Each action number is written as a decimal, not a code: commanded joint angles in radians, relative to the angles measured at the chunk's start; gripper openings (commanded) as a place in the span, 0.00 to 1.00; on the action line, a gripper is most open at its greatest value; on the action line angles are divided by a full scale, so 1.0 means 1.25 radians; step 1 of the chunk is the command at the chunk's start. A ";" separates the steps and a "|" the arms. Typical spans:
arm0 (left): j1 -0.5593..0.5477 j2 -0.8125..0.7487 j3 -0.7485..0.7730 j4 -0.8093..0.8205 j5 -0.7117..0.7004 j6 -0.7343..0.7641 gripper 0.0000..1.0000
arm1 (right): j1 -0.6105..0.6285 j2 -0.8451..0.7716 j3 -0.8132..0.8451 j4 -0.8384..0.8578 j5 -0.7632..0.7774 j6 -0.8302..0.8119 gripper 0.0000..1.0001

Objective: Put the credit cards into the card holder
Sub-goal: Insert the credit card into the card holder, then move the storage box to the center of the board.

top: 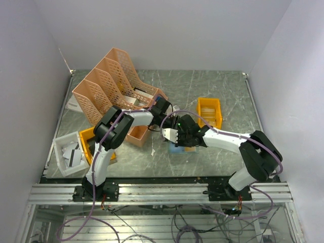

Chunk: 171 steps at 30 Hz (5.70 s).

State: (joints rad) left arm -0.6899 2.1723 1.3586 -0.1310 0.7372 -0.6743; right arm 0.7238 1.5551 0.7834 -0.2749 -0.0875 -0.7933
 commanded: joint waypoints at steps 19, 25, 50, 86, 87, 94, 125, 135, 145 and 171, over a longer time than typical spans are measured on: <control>0.013 -0.078 -0.063 0.023 -0.088 0.000 0.51 | -0.081 -0.098 0.032 -0.125 -0.319 -0.032 0.09; 0.013 -0.151 -0.083 0.072 -0.110 -0.008 0.52 | -0.140 -0.123 0.064 -0.240 -0.540 -0.111 0.18; 0.013 -0.771 -0.397 0.137 -0.459 0.103 0.50 | -0.274 -0.171 0.046 -0.268 -0.530 -0.168 0.20; 0.013 -1.154 -0.405 -0.451 -0.847 -0.007 0.58 | -0.263 -0.111 0.100 -0.249 -0.557 -0.087 0.17; 0.012 -1.159 -0.401 -0.482 -0.863 -0.023 0.58 | -0.259 -0.109 0.116 -0.258 -0.562 -0.081 0.19; 0.012 -1.166 -0.381 -0.639 -0.941 -0.107 0.56 | -0.209 -0.075 0.224 -0.281 -0.638 0.018 0.26; 0.470 -0.983 -0.399 -0.585 -0.670 0.019 0.63 | -0.244 -0.089 0.145 -0.249 -0.529 0.013 0.26; 0.567 -0.921 -0.401 -0.502 -0.741 -0.072 0.61 | -0.252 -0.107 0.142 -0.250 -0.527 0.010 0.27; 0.621 -0.904 -0.475 -0.475 -0.702 -0.034 0.38 | -0.255 -0.108 0.144 -0.256 -0.536 0.006 0.27; 0.493 -0.894 -0.620 -0.440 -0.493 -0.184 0.15 | -0.260 -0.113 0.149 -0.262 -0.535 0.000 0.27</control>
State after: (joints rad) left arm -0.0067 1.0393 0.6064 -0.7307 0.0601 -0.8349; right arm 0.4046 1.4330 0.9703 -0.5957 -0.7490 -0.7853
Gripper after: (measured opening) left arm 0.173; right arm 0.273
